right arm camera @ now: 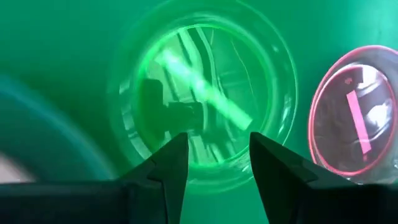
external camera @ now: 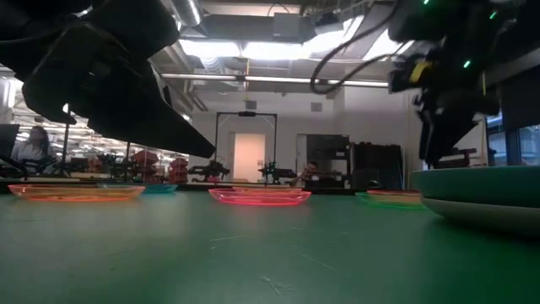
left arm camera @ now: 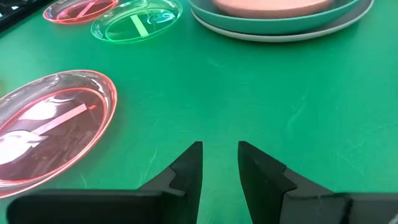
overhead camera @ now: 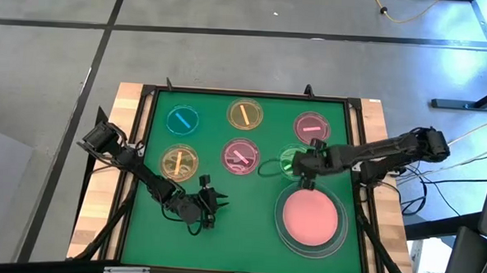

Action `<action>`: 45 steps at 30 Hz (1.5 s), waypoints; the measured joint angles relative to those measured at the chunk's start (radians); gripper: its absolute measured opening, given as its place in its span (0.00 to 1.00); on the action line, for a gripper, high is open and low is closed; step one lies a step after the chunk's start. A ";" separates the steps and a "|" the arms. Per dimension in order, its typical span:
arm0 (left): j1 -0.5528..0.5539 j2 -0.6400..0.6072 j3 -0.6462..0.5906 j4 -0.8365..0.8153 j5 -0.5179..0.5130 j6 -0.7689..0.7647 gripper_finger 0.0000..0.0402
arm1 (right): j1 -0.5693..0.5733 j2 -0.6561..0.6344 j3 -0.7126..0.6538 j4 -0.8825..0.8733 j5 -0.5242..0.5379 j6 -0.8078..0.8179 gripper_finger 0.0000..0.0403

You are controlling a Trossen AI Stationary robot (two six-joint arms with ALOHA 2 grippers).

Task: Stack plastic plates
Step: Stack the green plate on top of the light pink plate

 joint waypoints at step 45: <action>0.001 0.000 0.000 -0.016 0.000 -0.001 0.24 | -0.472 -0.025 -0.250 0.322 -0.244 -0.054 0.16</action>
